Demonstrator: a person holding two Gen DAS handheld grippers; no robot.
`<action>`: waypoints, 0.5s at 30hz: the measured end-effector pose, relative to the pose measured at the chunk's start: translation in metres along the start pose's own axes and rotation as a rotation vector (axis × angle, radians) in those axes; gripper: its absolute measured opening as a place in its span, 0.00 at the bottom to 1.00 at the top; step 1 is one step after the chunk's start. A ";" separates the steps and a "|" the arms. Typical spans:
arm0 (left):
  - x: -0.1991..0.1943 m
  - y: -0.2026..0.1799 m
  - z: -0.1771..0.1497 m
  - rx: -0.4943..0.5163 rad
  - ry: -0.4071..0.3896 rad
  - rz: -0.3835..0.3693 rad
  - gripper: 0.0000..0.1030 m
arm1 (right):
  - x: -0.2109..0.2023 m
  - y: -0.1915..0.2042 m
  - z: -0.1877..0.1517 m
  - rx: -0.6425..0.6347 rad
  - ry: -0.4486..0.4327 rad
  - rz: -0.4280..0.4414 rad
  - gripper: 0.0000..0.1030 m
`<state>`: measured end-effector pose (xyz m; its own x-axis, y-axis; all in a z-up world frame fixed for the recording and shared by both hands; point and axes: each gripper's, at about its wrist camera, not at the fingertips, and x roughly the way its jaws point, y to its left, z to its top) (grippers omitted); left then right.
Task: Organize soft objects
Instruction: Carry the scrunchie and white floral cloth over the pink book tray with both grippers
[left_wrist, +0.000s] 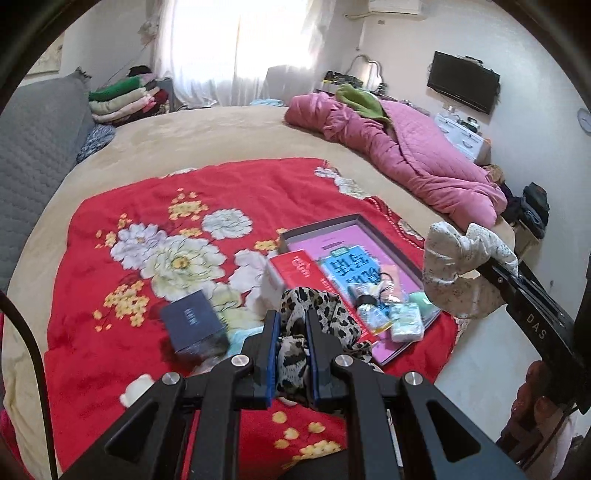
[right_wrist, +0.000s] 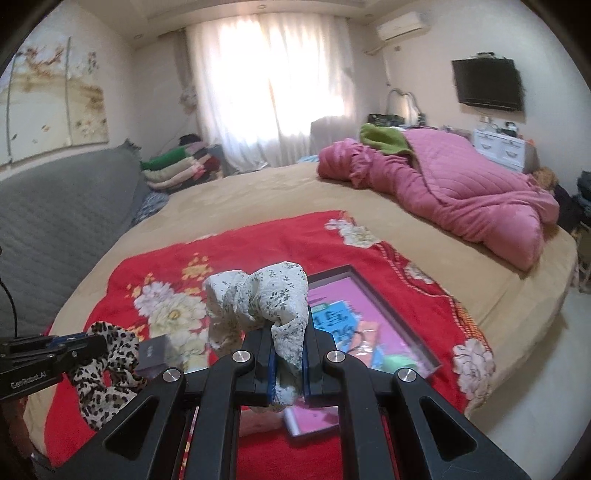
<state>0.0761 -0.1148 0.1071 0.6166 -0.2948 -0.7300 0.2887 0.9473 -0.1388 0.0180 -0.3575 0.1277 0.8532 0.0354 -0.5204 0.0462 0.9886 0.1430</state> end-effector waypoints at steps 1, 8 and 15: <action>0.001 -0.004 0.002 0.008 -0.001 -0.003 0.13 | -0.001 -0.004 0.001 0.008 -0.003 -0.005 0.09; 0.017 -0.040 0.015 0.066 0.004 -0.020 0.13 | -0.003 -0.030 0.004 0.063 -0.025 -0.035 0.09; 0.041 -0.067 0.020 0.103 0.029 -0.035 0.13 | 0.001 -0.052 0.003 0.124 -0.031 -0.034 0.10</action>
<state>0.0968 -0.1933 0.1001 0.5838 -0.3227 -0.7451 0.3842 0.9182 -0.0966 0.0177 -0.4096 0.1222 0.8654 -0.0040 -0.5011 0.1378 0.9633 0.2302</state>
